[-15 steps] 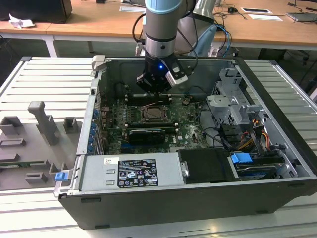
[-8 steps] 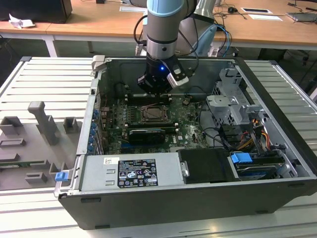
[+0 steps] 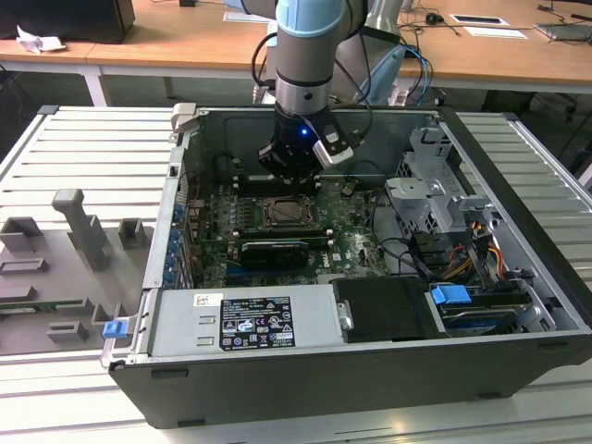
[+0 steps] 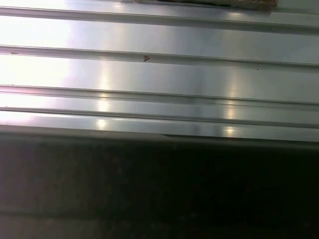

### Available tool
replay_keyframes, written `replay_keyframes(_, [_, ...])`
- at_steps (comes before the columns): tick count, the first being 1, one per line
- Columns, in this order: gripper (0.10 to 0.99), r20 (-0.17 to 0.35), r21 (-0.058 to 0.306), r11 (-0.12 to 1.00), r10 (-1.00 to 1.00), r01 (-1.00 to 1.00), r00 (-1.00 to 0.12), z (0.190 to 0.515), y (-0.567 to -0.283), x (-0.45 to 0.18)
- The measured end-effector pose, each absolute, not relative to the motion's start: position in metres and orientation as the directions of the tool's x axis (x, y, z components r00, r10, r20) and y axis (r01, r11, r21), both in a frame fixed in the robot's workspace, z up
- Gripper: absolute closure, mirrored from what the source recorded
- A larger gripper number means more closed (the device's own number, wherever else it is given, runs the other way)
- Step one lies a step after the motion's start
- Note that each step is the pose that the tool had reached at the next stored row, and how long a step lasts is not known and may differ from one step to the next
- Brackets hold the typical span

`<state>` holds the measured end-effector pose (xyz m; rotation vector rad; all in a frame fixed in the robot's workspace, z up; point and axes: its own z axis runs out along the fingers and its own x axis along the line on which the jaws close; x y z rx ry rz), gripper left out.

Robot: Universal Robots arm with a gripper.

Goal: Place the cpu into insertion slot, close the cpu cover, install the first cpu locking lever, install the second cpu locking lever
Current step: 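Install the first cpu locking lever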

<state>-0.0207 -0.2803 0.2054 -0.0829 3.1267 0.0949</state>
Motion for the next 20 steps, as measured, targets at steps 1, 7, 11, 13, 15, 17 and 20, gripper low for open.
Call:
replay_keyframes(1, [0.980, -0.014, 0.060, 0.997, -0.053, -0.054, -0.999, 0.205, -0.280, -0.021])
replay_keyframes(7, [0.980, -0.014, 0.051, 0.997, -0.053, -0.053, -0.999, 0.204, -0.280, -0.021])
replay_keyframes(11, [0.980, -0.014, 0.051, 0.997, -0.053, -0.053, -0.999, 0.202, -0.280, -0.021])
replay_keyframes(13, [0.980, -0.014, 0.050, 0.997, -0.053, -0.053, -0.999, 0.202, -0.280, -0.021])
replay_keyframes(15, [0.980, -0.014, 0.050, 0.997, -0.053, -0.053, -0.999, 0.202, -0.280, -0.021])
replay_keyframes(17, [0.980, -0.014, 0.051, 0.997, -0.053, -0.053, -0.999, 0.203, -0.280, -0.020])
replay_keyframes(20, [0.980, -0.014, 0.051, 0.997, -0.053, -0.053, -0.999, 0.212, -0.280, -0.021])
